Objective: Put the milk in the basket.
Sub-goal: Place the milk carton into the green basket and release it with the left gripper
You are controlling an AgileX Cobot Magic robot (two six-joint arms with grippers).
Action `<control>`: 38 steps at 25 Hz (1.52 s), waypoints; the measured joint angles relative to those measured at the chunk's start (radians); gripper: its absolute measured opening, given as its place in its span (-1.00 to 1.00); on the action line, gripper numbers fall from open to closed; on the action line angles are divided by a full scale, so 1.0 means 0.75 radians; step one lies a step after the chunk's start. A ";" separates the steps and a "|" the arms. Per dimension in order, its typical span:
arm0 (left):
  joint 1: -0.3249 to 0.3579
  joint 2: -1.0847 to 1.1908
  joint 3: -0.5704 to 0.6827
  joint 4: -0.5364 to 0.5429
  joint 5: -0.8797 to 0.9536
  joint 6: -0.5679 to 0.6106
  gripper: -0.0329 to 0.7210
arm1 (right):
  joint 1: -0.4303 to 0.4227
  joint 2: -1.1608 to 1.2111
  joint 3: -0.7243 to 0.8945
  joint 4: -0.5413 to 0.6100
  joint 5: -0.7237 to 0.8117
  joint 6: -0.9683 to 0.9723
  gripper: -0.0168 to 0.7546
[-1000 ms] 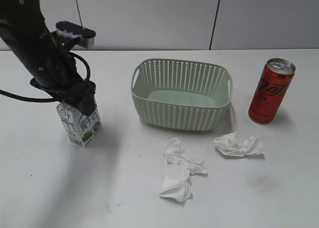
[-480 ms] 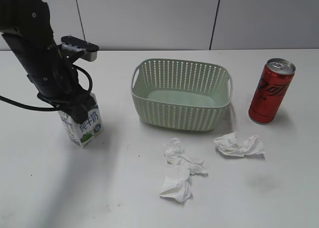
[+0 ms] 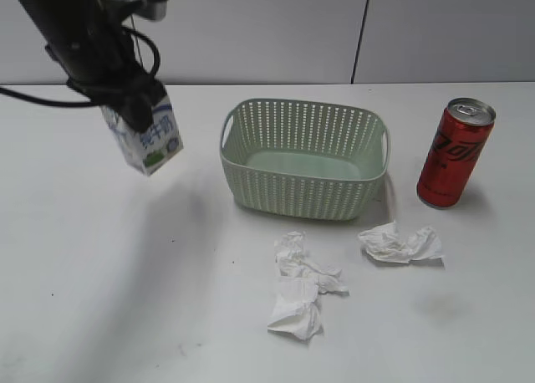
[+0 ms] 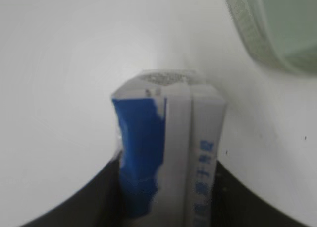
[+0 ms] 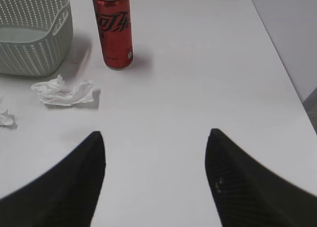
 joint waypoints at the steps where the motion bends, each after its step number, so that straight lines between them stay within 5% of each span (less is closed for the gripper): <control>1: 0.000 0.000 -0.062 0.000 0.011 0.000 -0.14 | 0.000 0.000 0.000 0.000 0.000 0.000 0.33; 10: -0.045 0.000 -0.480 -0.081 -0.084 0.000 -0.14 | 0.000 0.000 0.000 0.000 0.000 0.000 0.33; 24: -0.463 0.285 -0.504 -0.099 -0.293 0.000 -0.14 | 0.000 0.000 0.000 0.000 0.000 0.000 0.33; 35: -0.511 0.485 -0.504 -0.019 -0.285 0.000 -0.12 | 0.000 0.000 0.000 0.000 0.000 0.000 0.33; 38: -0.508 0.479 -0.507 -0.019 -0.298 0.000 0.42 | 0.000 0.000 0.000 0.000 0.000 0.000 0.33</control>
